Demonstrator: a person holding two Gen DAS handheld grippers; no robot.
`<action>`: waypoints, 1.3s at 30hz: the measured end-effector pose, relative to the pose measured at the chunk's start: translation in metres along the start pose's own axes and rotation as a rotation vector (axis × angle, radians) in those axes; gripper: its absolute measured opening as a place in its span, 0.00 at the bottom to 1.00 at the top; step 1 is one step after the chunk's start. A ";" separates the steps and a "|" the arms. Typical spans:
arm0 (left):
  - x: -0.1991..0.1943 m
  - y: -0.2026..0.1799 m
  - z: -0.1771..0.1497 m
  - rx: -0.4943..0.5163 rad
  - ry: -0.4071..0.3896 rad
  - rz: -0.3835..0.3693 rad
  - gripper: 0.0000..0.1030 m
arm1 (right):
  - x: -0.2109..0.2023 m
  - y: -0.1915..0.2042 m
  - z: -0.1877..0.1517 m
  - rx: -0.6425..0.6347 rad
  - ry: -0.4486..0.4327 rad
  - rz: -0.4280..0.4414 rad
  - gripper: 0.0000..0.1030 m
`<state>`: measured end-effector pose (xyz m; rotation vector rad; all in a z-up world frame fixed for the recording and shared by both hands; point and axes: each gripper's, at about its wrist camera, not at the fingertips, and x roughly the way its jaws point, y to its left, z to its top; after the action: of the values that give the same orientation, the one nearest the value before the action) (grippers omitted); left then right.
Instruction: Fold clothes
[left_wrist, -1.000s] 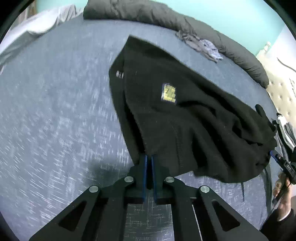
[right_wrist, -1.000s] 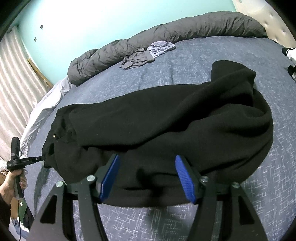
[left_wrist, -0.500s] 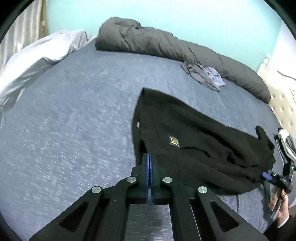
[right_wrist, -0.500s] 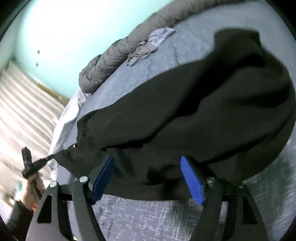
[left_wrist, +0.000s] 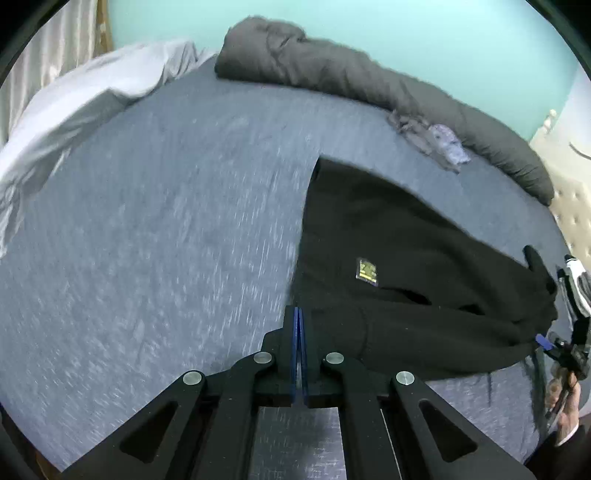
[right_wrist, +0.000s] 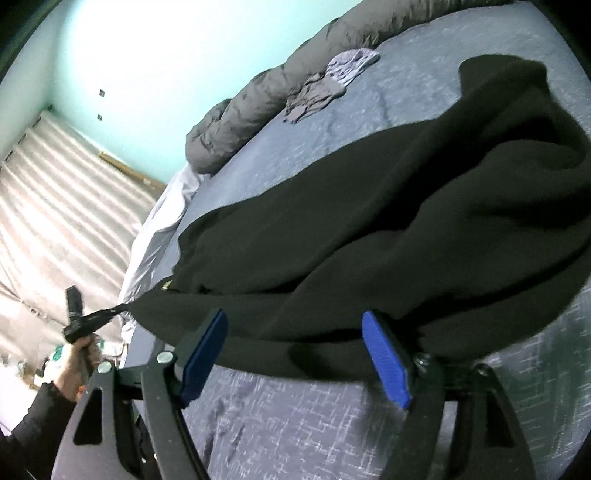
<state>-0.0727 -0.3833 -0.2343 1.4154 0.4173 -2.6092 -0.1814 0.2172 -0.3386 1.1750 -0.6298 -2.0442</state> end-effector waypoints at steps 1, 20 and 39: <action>0.005 0.001 -0.005 -0.009 0.008 -0.003 0.01 | 0.002 0.002 -0.001 -0.009 0.014 0.006 0.75; -0.005 0.085 -0.071 -0.183 0.047 0.064 0.09 | 0.012 0.004 -0.005 -0.046 0.069 -0.044 0.75; 0.070 0.021 -0.054 -0.177 0.088 -0.092 0.34 | -0.006 -0.021 -0.004 0.040 0.018 -0.092 0.75</action>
<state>-0.0627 -0.3859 -0.3249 1.4881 0.7221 -2.5116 -0.1826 0.2353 -0.3516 1.2658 -0.6211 -2.1035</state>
